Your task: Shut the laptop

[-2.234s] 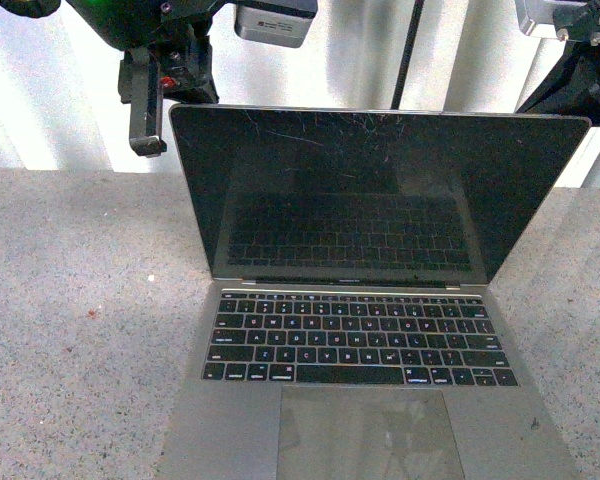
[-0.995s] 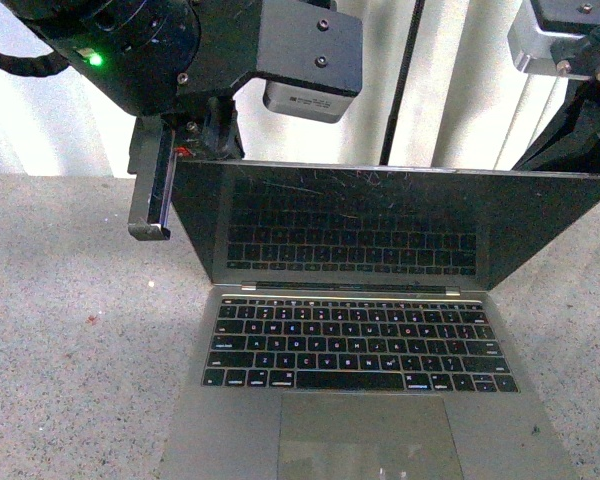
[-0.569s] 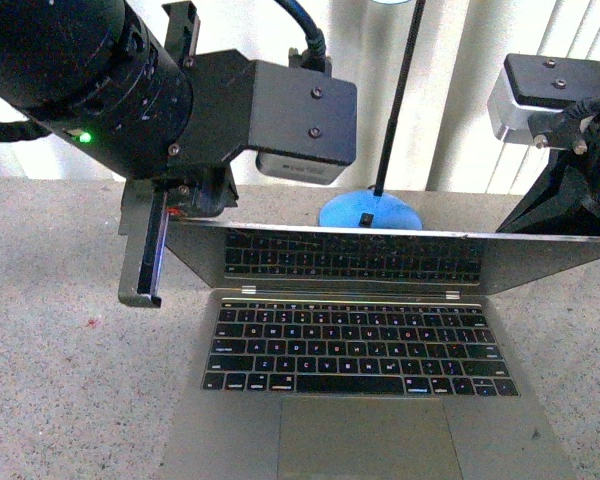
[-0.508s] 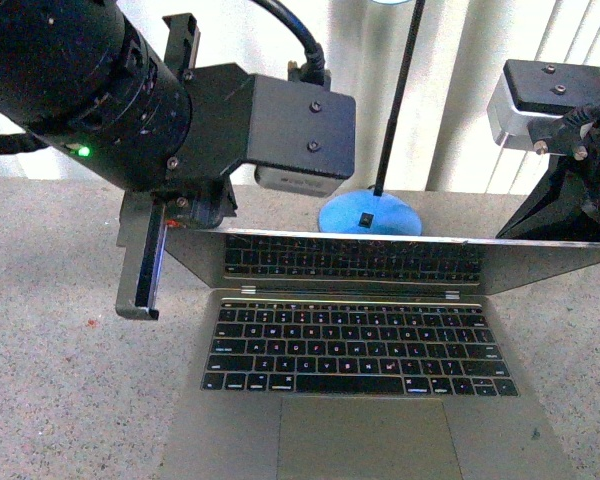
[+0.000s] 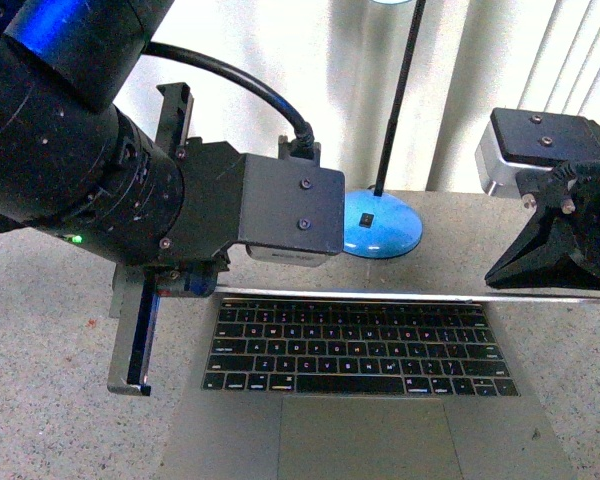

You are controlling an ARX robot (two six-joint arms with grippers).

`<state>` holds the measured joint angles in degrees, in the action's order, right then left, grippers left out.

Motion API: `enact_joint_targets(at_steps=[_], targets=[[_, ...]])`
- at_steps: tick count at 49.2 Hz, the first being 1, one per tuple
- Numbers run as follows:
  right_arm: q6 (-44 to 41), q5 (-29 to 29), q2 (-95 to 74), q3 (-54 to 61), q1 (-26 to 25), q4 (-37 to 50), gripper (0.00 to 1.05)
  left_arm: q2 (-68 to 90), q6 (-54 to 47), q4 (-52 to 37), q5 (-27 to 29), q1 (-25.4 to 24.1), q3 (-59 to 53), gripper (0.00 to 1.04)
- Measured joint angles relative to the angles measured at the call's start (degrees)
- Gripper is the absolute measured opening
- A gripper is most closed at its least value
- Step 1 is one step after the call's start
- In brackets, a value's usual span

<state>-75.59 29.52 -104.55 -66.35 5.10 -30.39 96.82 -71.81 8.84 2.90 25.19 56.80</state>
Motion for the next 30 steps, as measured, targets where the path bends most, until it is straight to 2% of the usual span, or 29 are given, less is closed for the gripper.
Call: enact_joint_targets(at_steps=[30], targets=[[0.63, 0.68, -0.02, 6.54, 0.04, 5.44, 0.03, 0.83, 1.90, -5.51, 0.39, 1.42, -6.43, 0.04]])
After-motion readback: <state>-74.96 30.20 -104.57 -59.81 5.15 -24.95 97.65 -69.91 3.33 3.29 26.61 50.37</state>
